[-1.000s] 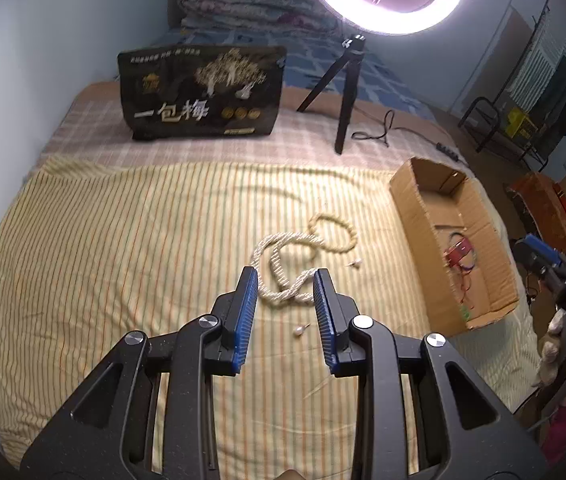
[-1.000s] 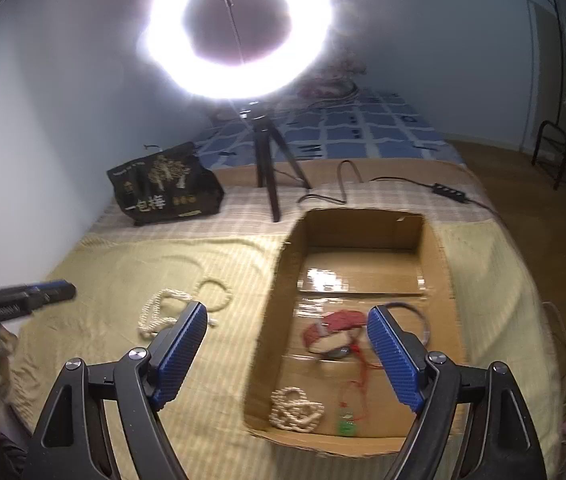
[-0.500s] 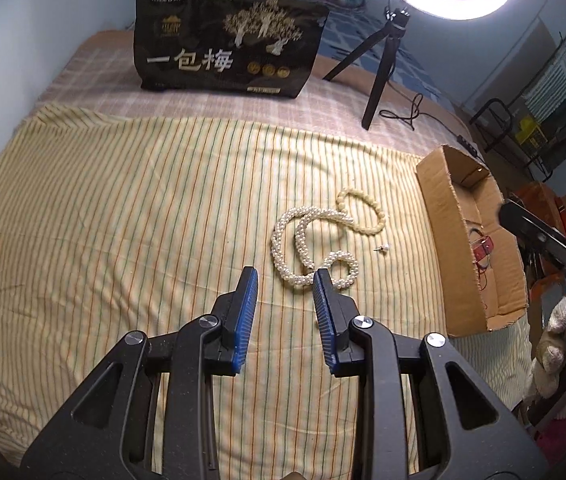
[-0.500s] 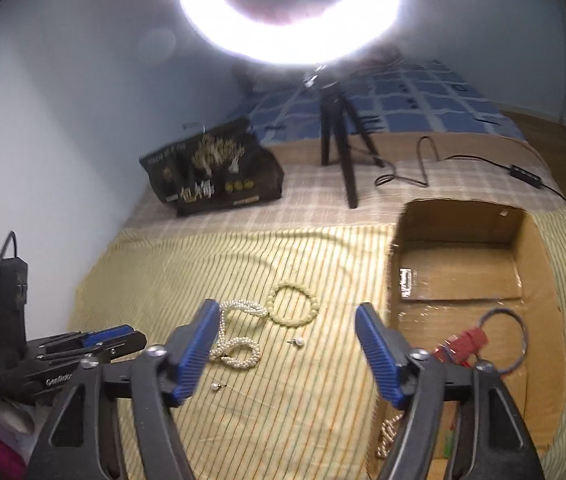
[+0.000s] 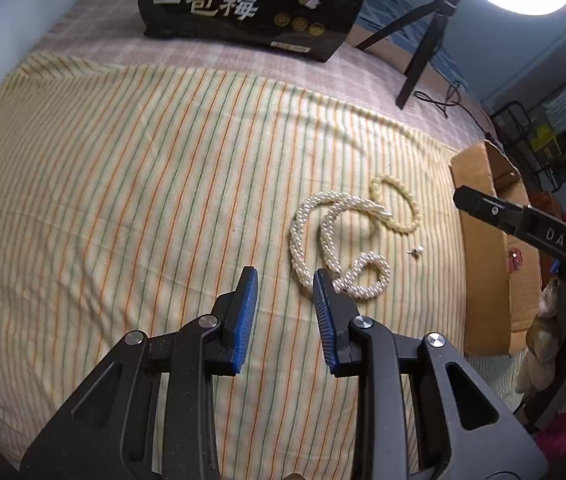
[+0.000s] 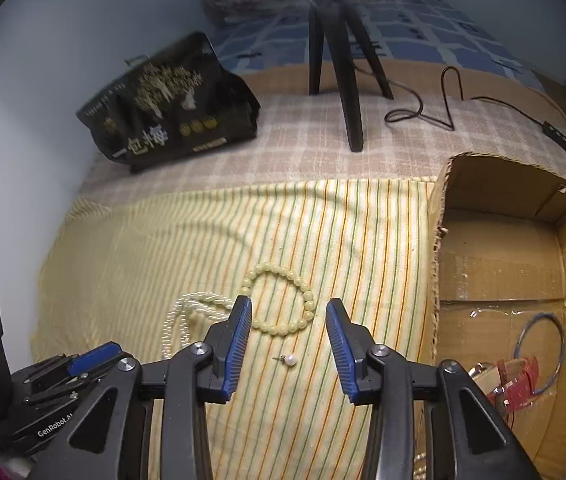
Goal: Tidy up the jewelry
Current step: 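Move both open tools back toward the white pearl necklaces on the bed, then grasp the white pearl necklace with the left tool while the right tool grasps the cream bead bracelet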
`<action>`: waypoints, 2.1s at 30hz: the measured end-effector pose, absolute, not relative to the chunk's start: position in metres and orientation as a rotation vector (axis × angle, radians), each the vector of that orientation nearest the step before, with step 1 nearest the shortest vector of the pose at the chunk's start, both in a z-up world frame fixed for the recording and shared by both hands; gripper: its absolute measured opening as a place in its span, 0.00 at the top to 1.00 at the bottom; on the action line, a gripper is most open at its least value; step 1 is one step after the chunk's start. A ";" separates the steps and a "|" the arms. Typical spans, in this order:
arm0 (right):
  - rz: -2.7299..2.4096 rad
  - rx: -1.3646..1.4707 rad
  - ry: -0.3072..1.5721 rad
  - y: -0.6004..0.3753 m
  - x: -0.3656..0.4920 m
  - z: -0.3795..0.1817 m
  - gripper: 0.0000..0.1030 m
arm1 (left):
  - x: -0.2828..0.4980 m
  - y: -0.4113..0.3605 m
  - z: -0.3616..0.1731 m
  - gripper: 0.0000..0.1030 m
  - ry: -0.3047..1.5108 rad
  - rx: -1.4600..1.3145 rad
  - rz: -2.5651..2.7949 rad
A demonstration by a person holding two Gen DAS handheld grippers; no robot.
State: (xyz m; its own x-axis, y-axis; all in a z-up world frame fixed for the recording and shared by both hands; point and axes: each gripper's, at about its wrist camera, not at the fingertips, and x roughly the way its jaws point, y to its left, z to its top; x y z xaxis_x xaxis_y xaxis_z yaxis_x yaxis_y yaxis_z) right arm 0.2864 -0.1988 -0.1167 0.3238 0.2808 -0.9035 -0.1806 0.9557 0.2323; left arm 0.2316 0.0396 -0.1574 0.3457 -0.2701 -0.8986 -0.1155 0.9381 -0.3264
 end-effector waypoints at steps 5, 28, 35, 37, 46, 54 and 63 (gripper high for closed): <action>0.287 0.073 1.226 -0.194 0.297 -0.128 0.64 | 0.244 0.040 -0.167 0.73 1.230 -0.401 -0.089; 0.226 -0.074 1.284 -0.176 0.320 -0.171 0.73 | 0.265 0.027 -0.194 0.73 1.271 -0.354 -0.092; 0.212 -0.112 1.287 -0.172 0.322 -0.176 0.73 | 0.268 0.015 -0.198 0.80 1.257 -0.257 -0.059; 0.208 -0.114 1.287 -0.171 0.322 -0.177 0.73 | 0.267 0.013 -0.199 0.83 1.248 -0.229 -0.052; 0.200 -0.197 1.272 -0.155 0.319 -0.183 0.76 | 0.266 0.020 -0.202 0.93 1.236 -0.232 -0.035; 0.235 -0.187 1.242 -0.150 0.308 -0.176 0.93 | 0.261 0.030 -0.196 0.94 1.217 -0.268 -0.029; 0.259 -0.121 1.193 -0.166 0.299 -0.150 0.96 | 0.247 0.052 -0.163 0.94 1.128 -0.341 -0.029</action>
State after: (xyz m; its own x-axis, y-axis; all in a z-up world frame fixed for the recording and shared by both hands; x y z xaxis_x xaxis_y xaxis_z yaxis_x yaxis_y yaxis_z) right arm 0.2994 -0.1664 -0.1497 0.3440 0.1354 -0.9292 -0.2624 0.9640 0.0433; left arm 0.2470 0.0519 -0.1629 0.4339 -0.1939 -0.8798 -0.1478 0.9480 -0.2818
